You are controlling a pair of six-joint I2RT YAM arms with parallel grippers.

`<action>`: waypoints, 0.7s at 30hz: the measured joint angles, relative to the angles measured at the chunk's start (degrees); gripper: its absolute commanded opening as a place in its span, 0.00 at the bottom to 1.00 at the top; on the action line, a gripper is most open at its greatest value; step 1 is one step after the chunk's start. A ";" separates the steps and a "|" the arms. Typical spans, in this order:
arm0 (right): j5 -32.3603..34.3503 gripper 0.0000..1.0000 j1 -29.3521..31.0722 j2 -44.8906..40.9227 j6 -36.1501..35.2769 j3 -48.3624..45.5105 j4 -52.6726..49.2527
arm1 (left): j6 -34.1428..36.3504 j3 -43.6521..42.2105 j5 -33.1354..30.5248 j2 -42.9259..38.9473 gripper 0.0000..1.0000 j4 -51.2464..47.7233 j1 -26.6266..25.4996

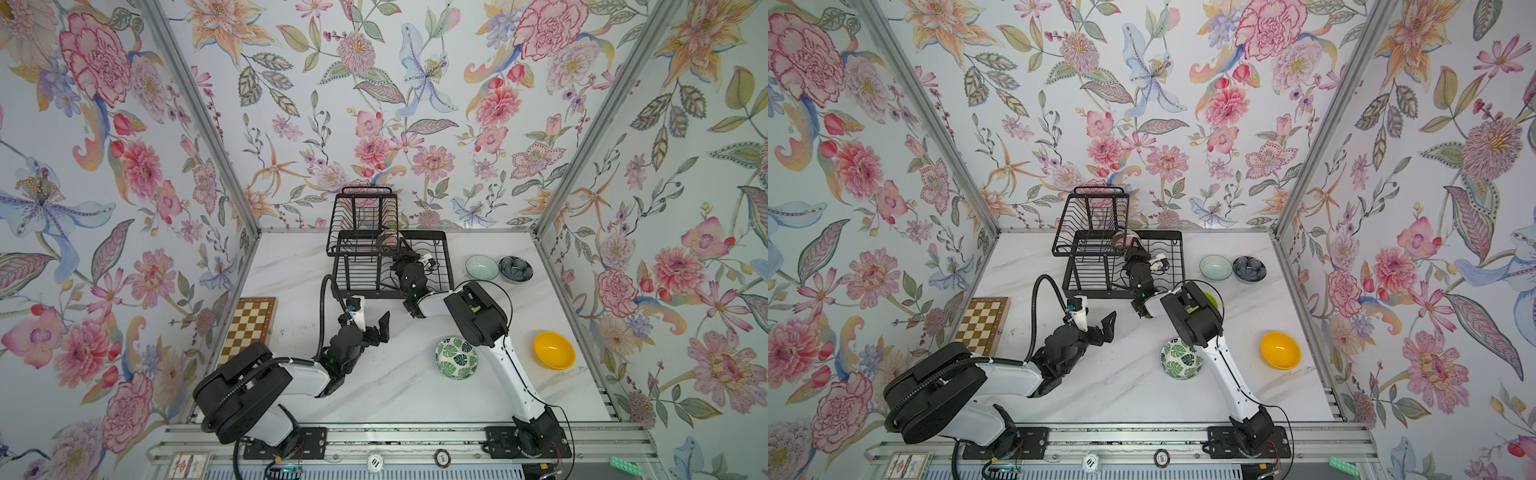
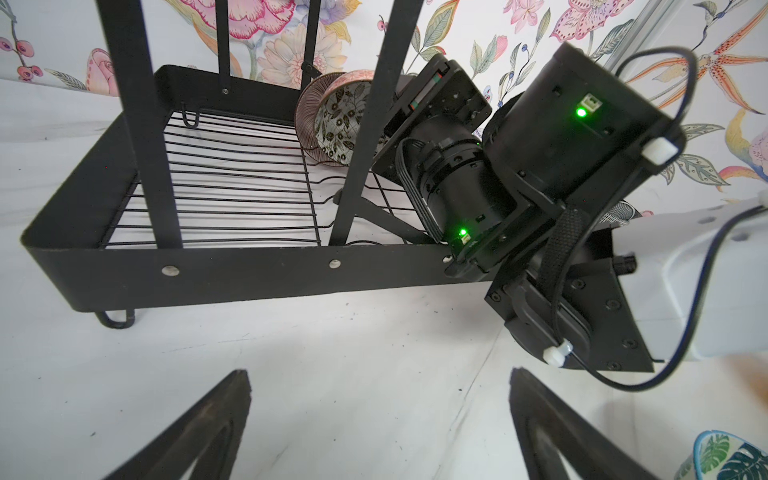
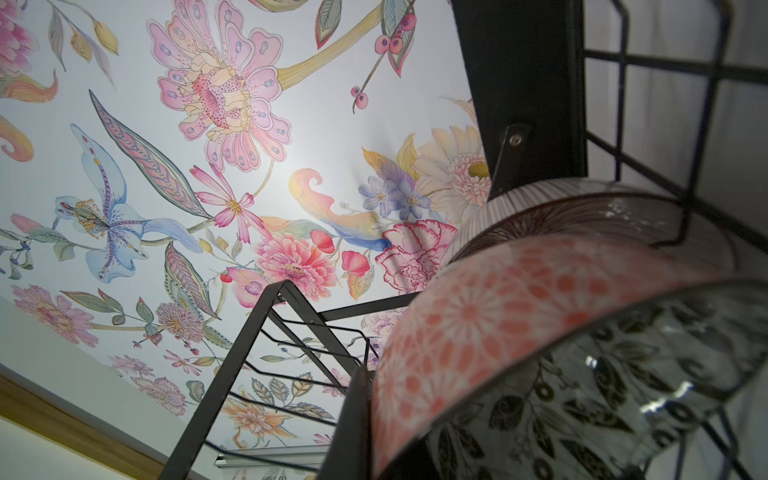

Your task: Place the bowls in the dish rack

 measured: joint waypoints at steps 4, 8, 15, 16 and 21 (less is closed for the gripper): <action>0.42 0.05 0.13 0.37 0.42 0.48 0.17 | -0.02 -0.26 -0.02 -0.26 0.99 0.04 0.00; 1.29 0.07 0.44 1.05 0.79 1.70 0.17 | -0.02 -0.50 -0.02 -0.44 0.99 0.33 0.00; 2.54 0.07 0.76 1.70 0.85 2.73 0.35 | -0.04 -1.70 -0.02 -1.49 0.99 0.81 0.00; 2.62 0.08 0.76 1.70 0.98 2.73 0.39 | -0.04 -1.75 -0.02 -1.51 0.99 0.85 0.00; 2.93 0.08 0.85 1.57 1.64 2.73 -0.76 | -0.07 -1.95 -0.02 -1.51 0.99 1.09 0.00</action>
